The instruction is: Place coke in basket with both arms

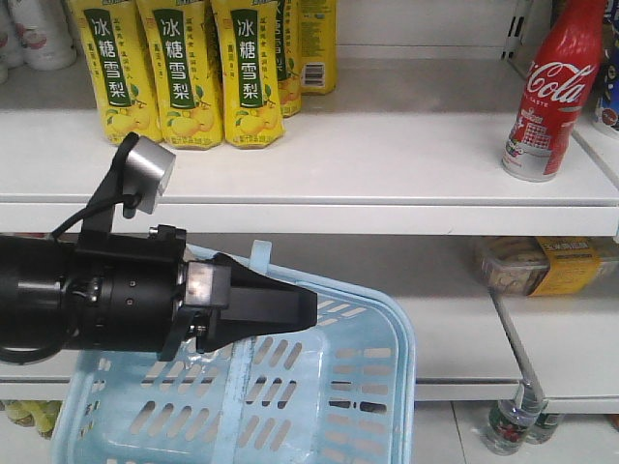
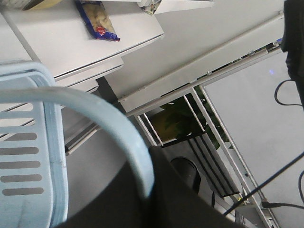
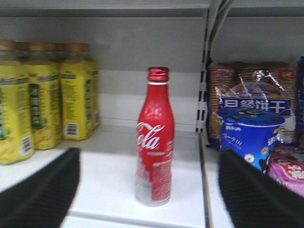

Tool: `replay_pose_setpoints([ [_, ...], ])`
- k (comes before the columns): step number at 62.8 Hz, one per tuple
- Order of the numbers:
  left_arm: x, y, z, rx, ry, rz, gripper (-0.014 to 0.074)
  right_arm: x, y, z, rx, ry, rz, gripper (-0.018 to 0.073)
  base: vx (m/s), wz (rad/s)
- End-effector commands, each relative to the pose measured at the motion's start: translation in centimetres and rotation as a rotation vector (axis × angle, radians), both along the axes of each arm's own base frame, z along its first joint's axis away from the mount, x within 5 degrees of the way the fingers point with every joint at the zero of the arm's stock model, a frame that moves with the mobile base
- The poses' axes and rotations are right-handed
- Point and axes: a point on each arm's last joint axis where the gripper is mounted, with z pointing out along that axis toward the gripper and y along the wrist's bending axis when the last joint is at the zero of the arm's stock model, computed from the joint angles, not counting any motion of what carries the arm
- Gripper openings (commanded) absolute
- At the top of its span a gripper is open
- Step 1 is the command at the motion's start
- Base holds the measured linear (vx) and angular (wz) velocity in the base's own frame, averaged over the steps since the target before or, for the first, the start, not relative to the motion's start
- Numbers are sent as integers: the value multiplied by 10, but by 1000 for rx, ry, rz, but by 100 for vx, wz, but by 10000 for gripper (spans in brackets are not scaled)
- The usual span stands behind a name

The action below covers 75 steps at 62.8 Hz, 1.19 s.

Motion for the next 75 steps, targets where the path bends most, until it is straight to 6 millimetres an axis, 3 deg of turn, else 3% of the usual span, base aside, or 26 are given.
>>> replay_pose_setpoints([
  [1, -6, 0, 21, -95, -17, -2, -6, 23, -4, 15, 25, -47, -45, 729, 0, 0],
  [10, -6, 0, 21, -95, -17, -2, -6, 58, -2, 22, 9, 51, -18, 716, 0, 0],
  [27, -6, 0, 21, -95, -17, -2, -6, 113, 1, 47, -43, 72, 21, 666, 0, 0],
  [45, -6, 0, 21, -95, -17, -2, -6, 177, 4, 55, -35, 84, 59, 642, 0, 0],
  [50, -6, 0, 21, -95, -17, -2, -6, 187, 5, 56, -37, 89, 72, 607, 0, 0],
  [57, -6, 0, 21, -95, -17, -2, -6, 188, 7, 60, -8, 85, 92, 462, 0, 0],
  [69, -6, 0, 21, -95, -17, -2, -6, 181, 11, 63, -8, 95, 135, -20, 0, 0],
  [75, -6, 0, 21, -95, -17, -2, -6, 164, 19, 67, -25, 121, 231, -11, 0, 0],
])
